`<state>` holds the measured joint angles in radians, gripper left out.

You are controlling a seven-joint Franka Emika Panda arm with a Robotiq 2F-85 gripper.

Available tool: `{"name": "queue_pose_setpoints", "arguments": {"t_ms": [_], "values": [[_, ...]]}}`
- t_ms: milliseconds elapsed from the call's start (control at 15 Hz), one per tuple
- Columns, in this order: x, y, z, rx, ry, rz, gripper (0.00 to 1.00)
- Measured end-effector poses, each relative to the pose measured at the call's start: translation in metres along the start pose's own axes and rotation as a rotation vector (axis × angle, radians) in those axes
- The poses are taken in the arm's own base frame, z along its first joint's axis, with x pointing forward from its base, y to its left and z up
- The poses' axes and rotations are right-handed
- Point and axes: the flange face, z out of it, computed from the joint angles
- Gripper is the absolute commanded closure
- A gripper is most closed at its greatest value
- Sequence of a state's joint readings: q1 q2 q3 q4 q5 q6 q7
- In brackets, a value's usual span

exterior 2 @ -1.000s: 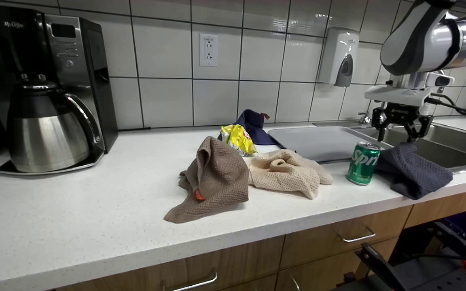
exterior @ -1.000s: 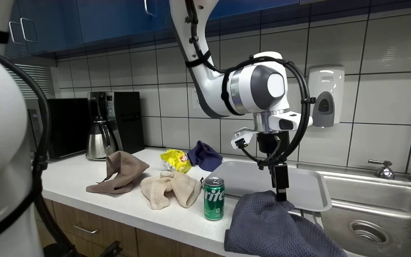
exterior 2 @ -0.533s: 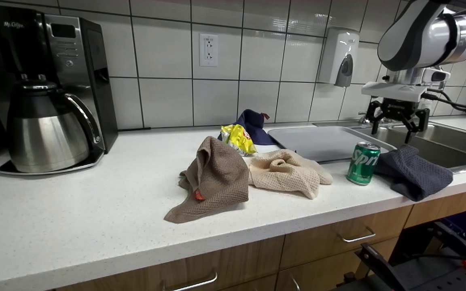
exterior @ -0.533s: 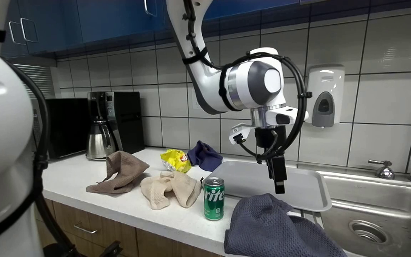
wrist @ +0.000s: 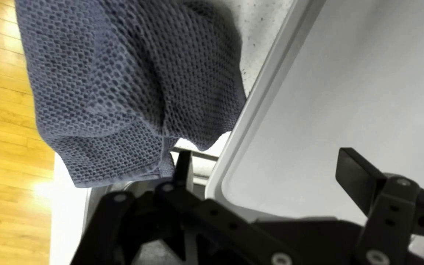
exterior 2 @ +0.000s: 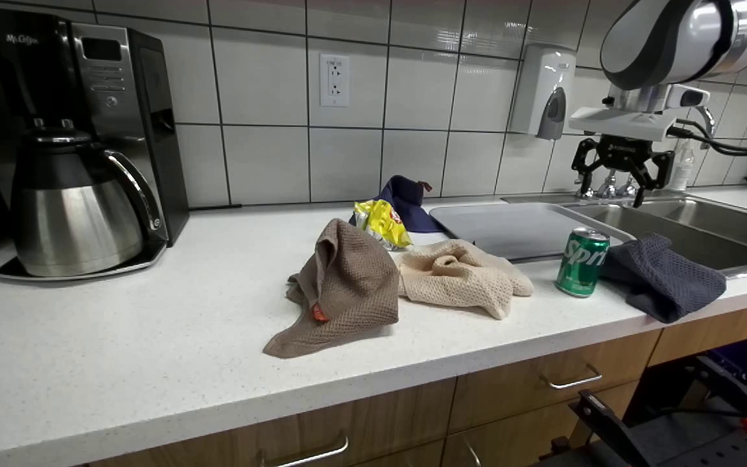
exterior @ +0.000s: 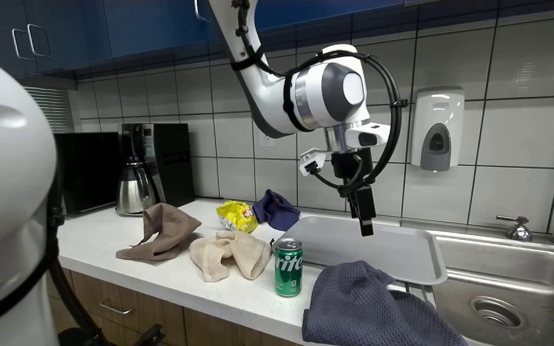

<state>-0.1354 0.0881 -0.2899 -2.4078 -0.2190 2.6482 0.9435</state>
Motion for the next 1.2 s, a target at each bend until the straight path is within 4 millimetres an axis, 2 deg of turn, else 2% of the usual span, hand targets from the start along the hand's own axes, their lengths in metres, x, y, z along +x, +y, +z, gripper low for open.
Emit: {"name": "queue_pose_setpoints", "arguments": {"t_ms": [600,1200], "values": [[-0.047,-0.023,-0.043,0.074,0.022,-0.131,0.0],[-0.098,-0.033,-0.068,0.096,0.005,-0.259,0.0]]}}
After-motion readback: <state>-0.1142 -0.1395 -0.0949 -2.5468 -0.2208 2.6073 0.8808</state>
